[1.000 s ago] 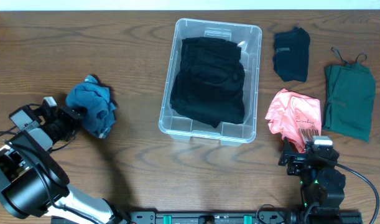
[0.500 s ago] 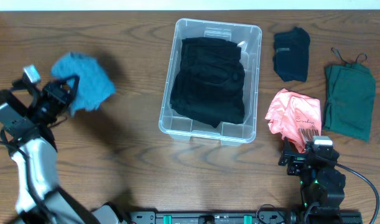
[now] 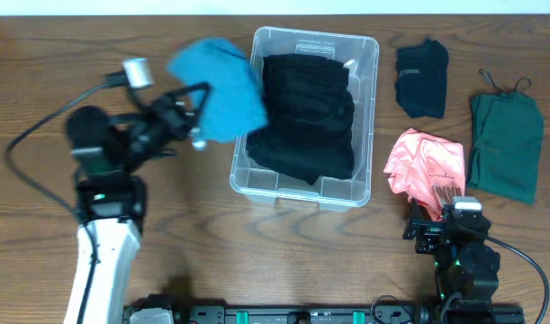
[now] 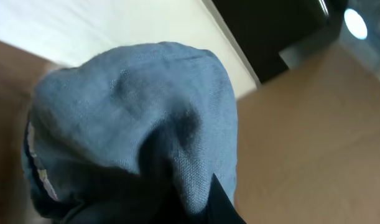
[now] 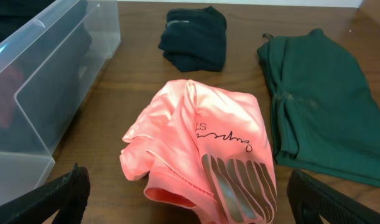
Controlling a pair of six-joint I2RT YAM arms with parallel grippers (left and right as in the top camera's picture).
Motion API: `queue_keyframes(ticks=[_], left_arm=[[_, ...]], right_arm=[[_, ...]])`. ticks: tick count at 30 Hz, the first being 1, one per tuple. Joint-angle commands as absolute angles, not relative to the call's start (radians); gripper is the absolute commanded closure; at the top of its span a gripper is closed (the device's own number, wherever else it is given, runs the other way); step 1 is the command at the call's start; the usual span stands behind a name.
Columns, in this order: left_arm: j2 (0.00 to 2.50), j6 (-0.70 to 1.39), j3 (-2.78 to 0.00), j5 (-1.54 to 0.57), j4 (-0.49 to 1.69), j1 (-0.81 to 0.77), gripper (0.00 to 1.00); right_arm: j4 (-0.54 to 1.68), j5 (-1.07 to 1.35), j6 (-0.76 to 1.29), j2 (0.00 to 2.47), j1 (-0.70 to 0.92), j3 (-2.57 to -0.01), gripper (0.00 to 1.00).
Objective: Pack container
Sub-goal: 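Lift the blue denim and carry it into the container with the left gripper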
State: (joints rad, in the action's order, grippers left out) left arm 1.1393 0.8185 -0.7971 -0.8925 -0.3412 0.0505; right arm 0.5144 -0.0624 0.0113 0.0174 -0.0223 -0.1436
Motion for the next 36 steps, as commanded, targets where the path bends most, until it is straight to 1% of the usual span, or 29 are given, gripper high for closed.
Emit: queue_keyframes(ticks=[1,5,10,13,18,30,34,36], left_arm=[[1.181,0.803,-0.801,-0.757,-0.368,-0.106,0.94],[1.268,0.786,-0.801,-0.676,-0.411,-0.248,0.95],[1.388,0.787,-0.801,-0.566,-0.412,-0.331,0.94],[1.448,0.812,-0.801,-0.523,-0.431,-0.361,0.94],[1.516,0.932,-0.801,-0.511,-0.478,-0.398,0.94],[1.579,1.075,-0.801,-0.489,-0.464,-0.492,0.94],[1.578,1.074,-0.806,-0.501,-0.612,-0.515,0.94],[1.578,1.074,-0.825,-0.516,-0.653,-0.518,0.94]], right_arm=[[0.516,-0.063,0.022,0.013,-0.033,-0.142,0.01],[0.516,-0.063,0.022,0.013,-0.033,-0.142,0.01],[0.516,-0.063,0.022,0.013,-0.033,-0.142,0.01],[0.516,-0.062,0.022,0.013,-0.033,-0.142,0.01],[0.516,-0.062,0.022,0.013,-0.033,-0.142,0.01],[0.516,-0.062,0.022,0.013,-0.033,-0.142,0.01],[0.516,-0.063,0.022,0.013,-0.033,-0.142,0.01],[0.516,-0.063,0.022,0.013,-0.033,-0.142,0.01]])
